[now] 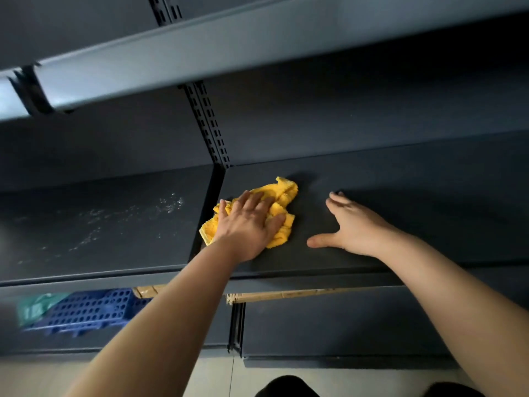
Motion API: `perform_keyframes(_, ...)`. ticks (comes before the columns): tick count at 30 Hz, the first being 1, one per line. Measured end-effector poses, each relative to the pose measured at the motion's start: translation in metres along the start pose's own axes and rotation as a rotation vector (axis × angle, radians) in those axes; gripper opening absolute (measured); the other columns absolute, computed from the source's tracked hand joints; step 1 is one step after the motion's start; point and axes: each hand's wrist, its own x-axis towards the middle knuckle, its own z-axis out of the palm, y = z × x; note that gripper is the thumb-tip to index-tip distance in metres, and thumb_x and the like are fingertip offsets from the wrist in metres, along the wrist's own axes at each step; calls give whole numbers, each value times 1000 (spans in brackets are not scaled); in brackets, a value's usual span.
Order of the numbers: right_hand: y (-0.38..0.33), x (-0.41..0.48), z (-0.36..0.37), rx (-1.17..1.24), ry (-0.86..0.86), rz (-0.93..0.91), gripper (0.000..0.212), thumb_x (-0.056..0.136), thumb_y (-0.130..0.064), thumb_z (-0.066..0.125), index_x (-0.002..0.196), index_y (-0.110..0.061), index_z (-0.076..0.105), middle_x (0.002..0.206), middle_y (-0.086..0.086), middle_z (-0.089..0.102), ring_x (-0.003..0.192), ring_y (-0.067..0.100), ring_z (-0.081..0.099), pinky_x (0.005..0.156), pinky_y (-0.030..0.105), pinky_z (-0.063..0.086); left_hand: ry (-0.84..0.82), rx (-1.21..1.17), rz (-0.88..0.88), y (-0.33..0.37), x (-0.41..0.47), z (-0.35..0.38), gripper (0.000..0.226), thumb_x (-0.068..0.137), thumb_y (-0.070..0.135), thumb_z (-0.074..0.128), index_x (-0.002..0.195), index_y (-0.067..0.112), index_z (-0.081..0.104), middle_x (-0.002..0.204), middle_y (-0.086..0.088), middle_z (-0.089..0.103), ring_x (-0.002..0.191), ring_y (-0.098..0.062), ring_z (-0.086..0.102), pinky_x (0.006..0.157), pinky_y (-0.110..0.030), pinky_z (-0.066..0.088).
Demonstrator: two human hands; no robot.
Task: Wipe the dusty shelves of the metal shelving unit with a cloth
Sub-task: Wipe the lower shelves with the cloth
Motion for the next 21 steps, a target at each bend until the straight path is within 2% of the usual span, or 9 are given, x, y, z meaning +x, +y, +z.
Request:
perform_keyframes(6, 1, 4, 0, -23, -21, -14, 115, 74, -72, 57, 154, -11, 1, 161, 4, -9, 149, 24, -2, 120, 41, 15, 31, -10, -346, -8, 30, 0, 65, 95, 63, 15, 150, 30, 26, 162, 4, 14, 149, -21, 4, 117, -56, 2)
perform_keyframes(11, 10, 2, -5, 18, 10, -86, 108, 77, -65, 63, 154, -12, 9, 162, 1, -2, 149, 16, 0, 119, 34, 12, -38, -24, -500, 2, 67, -9, 65, 96, 59, 13, 153, 27, 21, 163, 5, 8, 150, -22, -2, 115, -58, -2)
perform_keyframes(14, 17, 4, -9, 39, -5, -118, 104, 78, -59, 65, 154, -15, 8, 162, 0, 1, 149, 13, 2, 119, 31, 11, -82, -7, -455, 17, 85, -10, 64, 97, 58, 12, 154, 29, 17, 163, 7, 4, 150, -21, -6, 115, -58, -5)
perform_keyframes(18, 15, 4, -10, 95, -5, -91, 114, 76, -55, 70, 154, -18, -3, 162, 5, 1, 149, 19, 6, 119, 34, 17, -34, 31, -275, 40, 98, -4, 61, 98, 59, 12, 153, 33, 19, 162, 8, 9, 150, -19, -2, 116, -57, -5)
perform_keyframes(21, 13, 5, -11, 94, -5, -76, 116, 74, -56, 72, 154, -15, -3, 162, 8, 2, 149, 20, 7, 118, 33, 18, -31, 48, -202, 41, 89, -2, 65, 97, 62, 12, 154, 32, 17, 163, 7, 9, 149, -17, -3, 117, -55, -5)
